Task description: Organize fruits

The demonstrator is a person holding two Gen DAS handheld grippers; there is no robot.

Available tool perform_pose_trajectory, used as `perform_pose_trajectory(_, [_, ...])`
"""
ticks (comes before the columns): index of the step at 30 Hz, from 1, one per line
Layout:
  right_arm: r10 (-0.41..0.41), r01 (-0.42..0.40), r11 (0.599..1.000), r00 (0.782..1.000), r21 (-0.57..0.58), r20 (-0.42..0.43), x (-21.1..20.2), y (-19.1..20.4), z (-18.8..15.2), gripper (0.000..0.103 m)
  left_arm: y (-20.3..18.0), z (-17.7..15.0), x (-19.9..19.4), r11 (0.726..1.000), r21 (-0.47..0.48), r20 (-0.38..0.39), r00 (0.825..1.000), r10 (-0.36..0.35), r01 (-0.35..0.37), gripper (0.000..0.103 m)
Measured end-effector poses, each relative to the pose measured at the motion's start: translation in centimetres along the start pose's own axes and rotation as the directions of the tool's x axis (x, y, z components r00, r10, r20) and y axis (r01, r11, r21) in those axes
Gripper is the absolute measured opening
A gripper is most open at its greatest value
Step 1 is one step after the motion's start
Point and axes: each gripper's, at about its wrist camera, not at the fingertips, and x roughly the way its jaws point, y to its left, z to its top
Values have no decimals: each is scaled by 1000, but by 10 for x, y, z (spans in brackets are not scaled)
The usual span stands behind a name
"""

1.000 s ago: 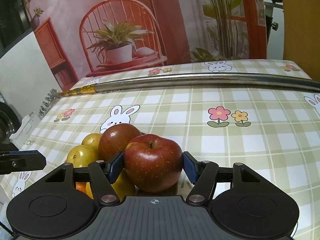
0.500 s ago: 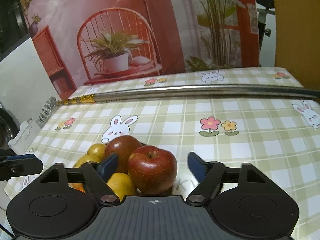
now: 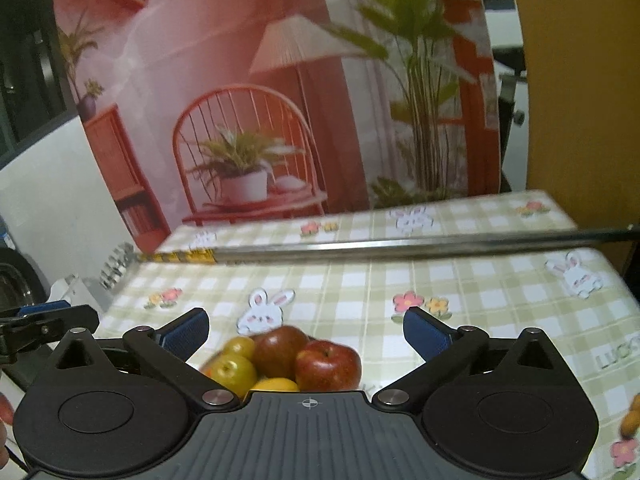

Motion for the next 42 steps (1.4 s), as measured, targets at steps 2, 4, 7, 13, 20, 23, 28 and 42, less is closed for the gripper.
perform_pose_trajectory(2, [2,-2,1000,1000,-10,31,-18,6,7,103,-6,8,-13,1000,16,26,1000,4,-4,103])
perform_pose_trajectory(4, [1,0,1000,998,-16,62,-34,11,16,103,-12,14,-24,999,36,52,999,17,-19,103])
perform_pose_trajectory(7, [7,-5,1000,994,-17,112,-58,16,27,103,-22,22,-39,995,76,90,995,50,-57,103])
perform_pose_trajectory(13, [2,8,998,984,-55,179,-93,26,39,103,-36,31,-62,991,110,146,987,66,-82,103])
perform_pose_trajectory(20, [-15,36,995,975,-90,222,-108,35,46,103,-38,36,-73,994,89,159,986,45,-60,103])
perform_pose_trajectory(23, [-15,36,995,973,-89,230,-111,35,48,103,-37,36,-74,995,82,165,985,48,-62,103])
perform_pose_trajectory(28, [-22,44,995,972,-88,233,-111,35,48,103,-36,36,-72,995,75,168,985,49,-63,103])
perform_pose_trajectory(42, [-25,45,996,972,-82,232,-112,35,47,103,-36,35,-73,994,81,165,985,53,-67,103])
